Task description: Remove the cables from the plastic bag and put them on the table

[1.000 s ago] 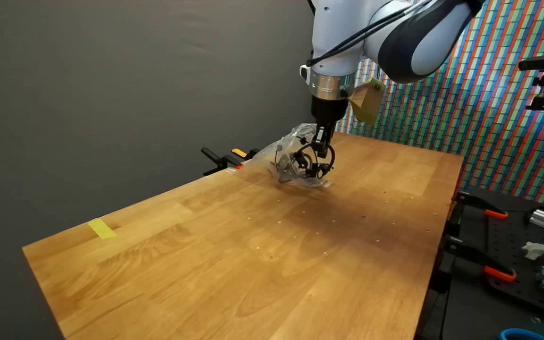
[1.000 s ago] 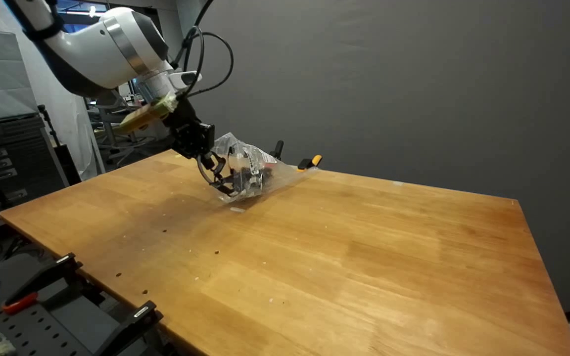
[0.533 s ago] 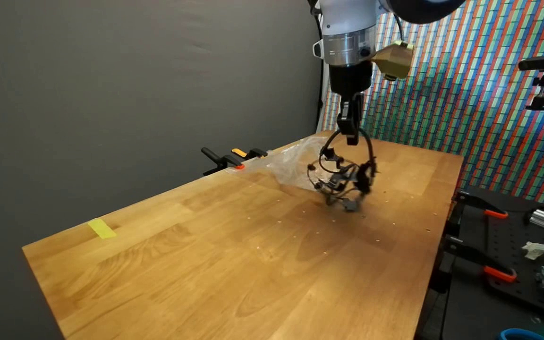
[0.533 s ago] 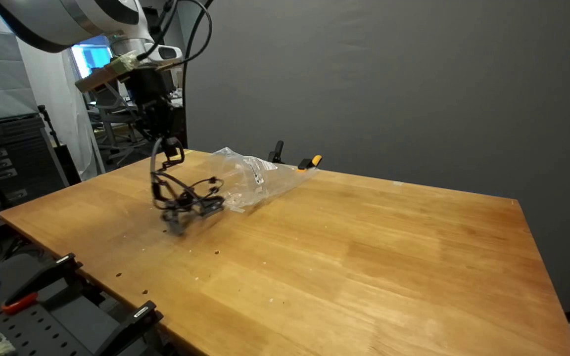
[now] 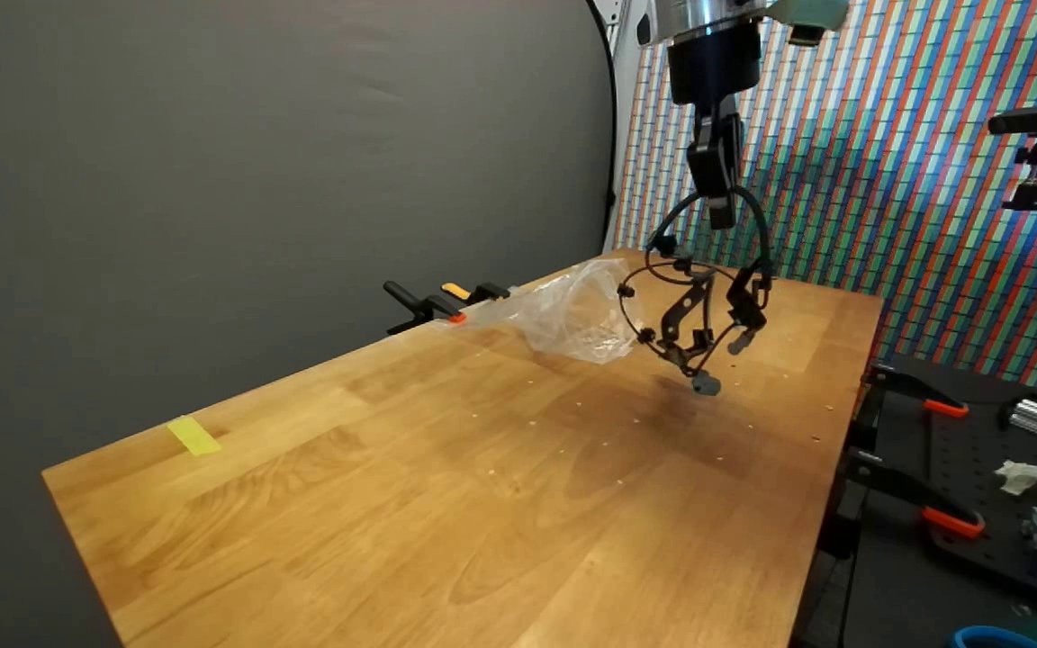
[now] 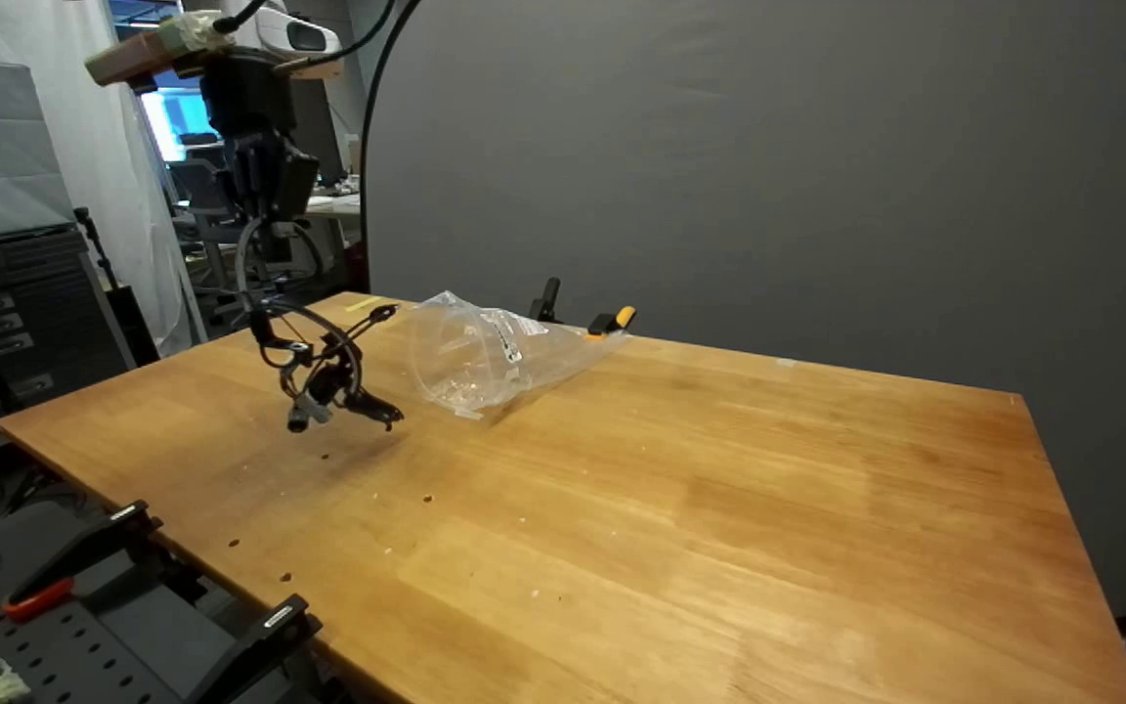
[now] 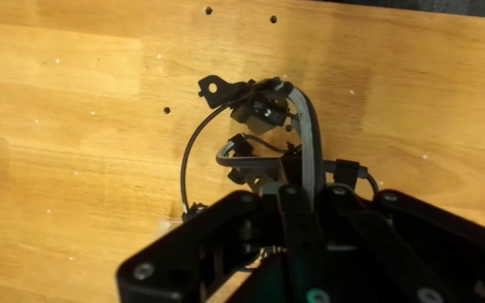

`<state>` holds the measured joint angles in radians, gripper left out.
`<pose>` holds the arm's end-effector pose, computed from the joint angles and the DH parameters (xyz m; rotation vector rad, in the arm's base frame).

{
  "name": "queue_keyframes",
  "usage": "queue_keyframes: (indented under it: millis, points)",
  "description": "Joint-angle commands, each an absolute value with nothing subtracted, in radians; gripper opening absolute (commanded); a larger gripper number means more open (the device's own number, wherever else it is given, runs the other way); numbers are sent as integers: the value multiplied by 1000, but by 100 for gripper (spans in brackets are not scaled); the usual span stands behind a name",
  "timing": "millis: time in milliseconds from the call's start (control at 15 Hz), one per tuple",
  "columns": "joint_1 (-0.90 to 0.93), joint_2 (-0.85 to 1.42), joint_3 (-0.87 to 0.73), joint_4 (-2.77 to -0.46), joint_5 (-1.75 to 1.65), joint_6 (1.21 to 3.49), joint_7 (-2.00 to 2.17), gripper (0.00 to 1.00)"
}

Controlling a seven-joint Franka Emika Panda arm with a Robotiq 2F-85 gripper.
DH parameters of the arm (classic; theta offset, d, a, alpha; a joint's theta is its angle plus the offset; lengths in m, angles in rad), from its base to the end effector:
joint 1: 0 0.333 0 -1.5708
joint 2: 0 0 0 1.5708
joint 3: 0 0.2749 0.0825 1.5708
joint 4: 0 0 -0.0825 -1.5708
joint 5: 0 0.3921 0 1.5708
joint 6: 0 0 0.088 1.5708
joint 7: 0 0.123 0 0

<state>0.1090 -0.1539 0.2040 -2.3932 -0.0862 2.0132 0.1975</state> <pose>0.4369 0.1325 0.2984 2.9598 0.2306 -0.2929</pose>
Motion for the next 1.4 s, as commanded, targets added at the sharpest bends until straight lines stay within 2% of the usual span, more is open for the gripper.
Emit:
queue_keyframes:
  millis: [0, 400, 1000, 1333]
  points:
    - [148, -187, 179, -2367, 115, 1978, 125, 1]
    - [192, -67, 209, -2309, 396, 2009, 234, 1]
    - [280, 54, 279, -2424, 274, 2754, 497, 1]
    - [262, 0, 183, -2573, -49, 2954, 725, 1]
